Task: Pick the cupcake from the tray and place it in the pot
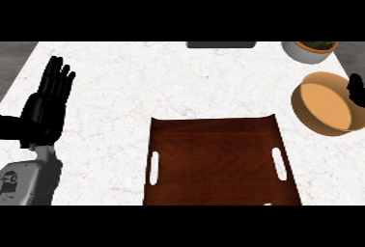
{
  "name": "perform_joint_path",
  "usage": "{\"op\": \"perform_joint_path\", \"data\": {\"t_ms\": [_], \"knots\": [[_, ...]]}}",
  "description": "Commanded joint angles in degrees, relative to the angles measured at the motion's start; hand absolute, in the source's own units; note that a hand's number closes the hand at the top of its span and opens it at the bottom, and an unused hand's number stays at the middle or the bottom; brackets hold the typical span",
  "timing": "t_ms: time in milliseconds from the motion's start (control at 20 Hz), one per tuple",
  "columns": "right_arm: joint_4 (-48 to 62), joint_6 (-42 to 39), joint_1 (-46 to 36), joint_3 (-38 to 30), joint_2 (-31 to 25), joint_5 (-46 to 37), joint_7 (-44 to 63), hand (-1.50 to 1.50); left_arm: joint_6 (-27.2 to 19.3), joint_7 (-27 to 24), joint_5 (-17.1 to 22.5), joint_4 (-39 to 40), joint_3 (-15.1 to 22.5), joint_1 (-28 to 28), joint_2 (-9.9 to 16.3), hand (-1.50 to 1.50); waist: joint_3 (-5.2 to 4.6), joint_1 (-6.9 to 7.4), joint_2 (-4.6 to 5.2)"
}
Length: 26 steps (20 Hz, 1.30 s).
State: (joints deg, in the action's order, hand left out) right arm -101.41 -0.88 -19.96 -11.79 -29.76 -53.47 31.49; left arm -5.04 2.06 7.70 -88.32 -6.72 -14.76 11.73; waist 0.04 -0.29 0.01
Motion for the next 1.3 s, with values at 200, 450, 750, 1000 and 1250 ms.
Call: {"op": "perform_joint_path", "data": {"t_ms": [200, 450, 750, 1000, 1250], "knots": [[18.8, 7.1, -1.4, -6.8, -2.7, 5.4, -16.8, 1.50, 0.0, 0.5, -0.6, 2.2, 0.0, -3.4, -0.4, 0.00, -0.02, 0.41, 0.15], [33.6, 12.7, -5.2, -9.2, -4.9, 5.5, -25.4, 1.50, 1.3, 0.7, 1.0, 0.5, -1.3, -1.2, -0.2, 0.00, -0.02, 0.75, 0.18], [47.2, 8.8, -9.2, -9.2, -3.1, 7.9, -25.9, 1.50, -0.5, 2.8, -1.1, 0.1, 0.8, -3.2, -1.2, 0.00, 0.05, 1.24, 0.38], [56.0, 4.4, -12.9, -12.1, -3.5, 14.1, -32.3, -1.50, -1.6, 2.9, -2.6, -3.7, 3.1, -0.6, -3.2, 0.00, 0.06, 1.38, 0.23], [57.9, 7.5, -12.8, -11.6, -2.2, 15.7, -43.0, -1.50, -0.9, 0.4, -2.4, -1.2, 1.9, 0.4, -3.2, 0.00, 0.01, 0.80, 0.14]]}}
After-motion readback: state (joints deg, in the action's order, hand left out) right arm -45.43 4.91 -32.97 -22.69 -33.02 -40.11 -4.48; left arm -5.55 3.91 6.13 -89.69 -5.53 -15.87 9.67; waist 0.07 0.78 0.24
